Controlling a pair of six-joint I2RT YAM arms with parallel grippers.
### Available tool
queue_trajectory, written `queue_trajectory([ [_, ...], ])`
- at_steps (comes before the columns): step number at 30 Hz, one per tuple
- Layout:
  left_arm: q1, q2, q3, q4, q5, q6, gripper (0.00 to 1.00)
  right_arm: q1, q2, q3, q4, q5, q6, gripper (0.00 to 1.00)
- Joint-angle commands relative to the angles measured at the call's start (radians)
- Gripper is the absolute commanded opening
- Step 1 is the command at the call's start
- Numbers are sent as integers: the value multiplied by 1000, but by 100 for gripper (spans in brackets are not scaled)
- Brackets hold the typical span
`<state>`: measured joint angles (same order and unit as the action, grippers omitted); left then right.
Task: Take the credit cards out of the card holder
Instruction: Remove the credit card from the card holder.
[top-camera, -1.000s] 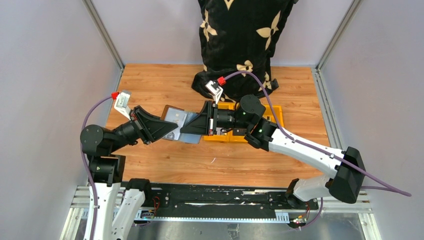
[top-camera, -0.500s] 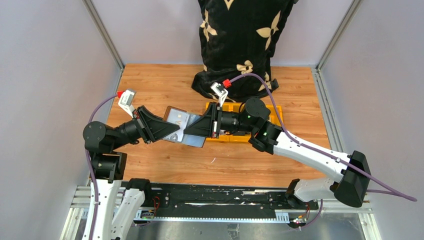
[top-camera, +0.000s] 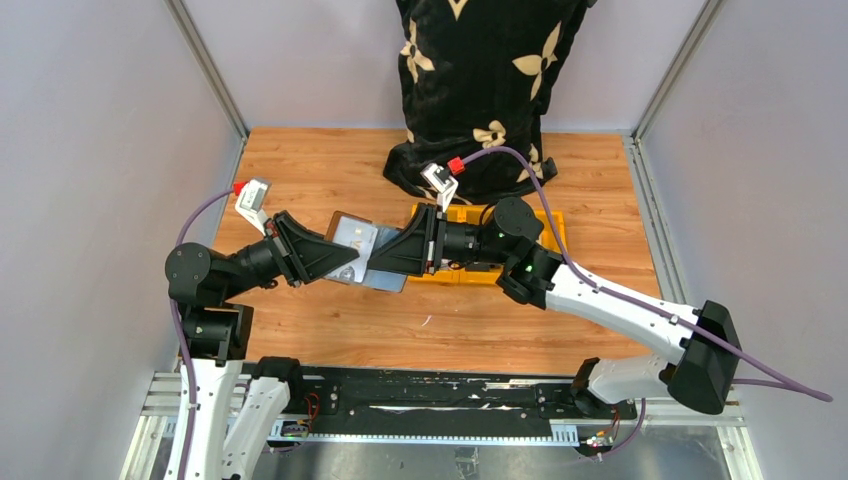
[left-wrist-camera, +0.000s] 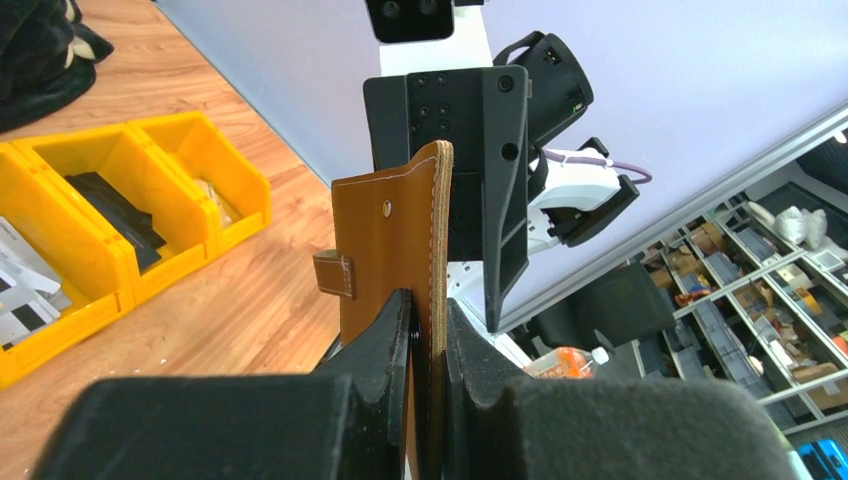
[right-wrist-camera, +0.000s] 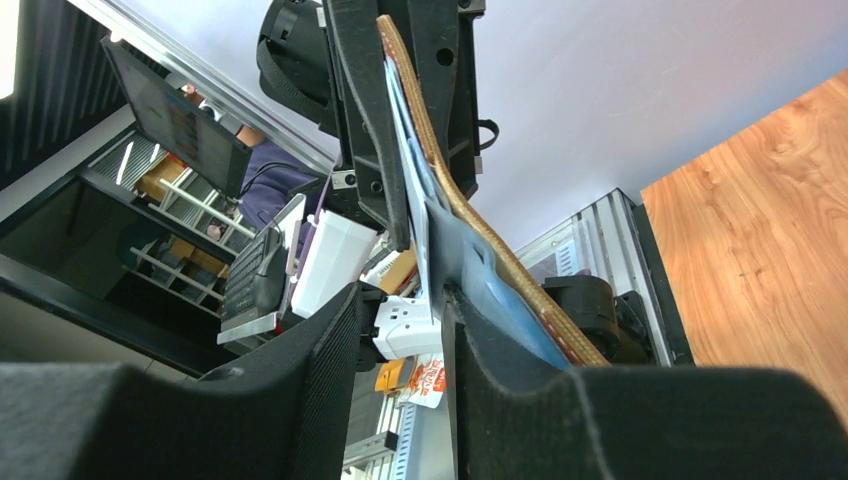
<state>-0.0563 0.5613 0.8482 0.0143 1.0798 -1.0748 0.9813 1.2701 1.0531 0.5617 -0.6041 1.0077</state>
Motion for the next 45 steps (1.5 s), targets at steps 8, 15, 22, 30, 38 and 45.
queue_trajectory([
  [8,-10,-5,47,36,23,-19,10,1,72,28,55,30,65,29],
  [15,-10,-2,55,47,11,-34,10,0,71,-12,148,42,107,0],
  [22,-10,4,70,49,-33,-34,9,5,10,-103,163,108,91,0],
  [30,-10,15,81,49,-57,-31,9,34,14,-117,147,114,68,0],
  [38,-10,7,80,33,-54,-14,0,37,20,-97,169,120,81,29],
  [45,-10,3,82,28,-49,-7,0,37,59,-36,190,121,102,41],
])
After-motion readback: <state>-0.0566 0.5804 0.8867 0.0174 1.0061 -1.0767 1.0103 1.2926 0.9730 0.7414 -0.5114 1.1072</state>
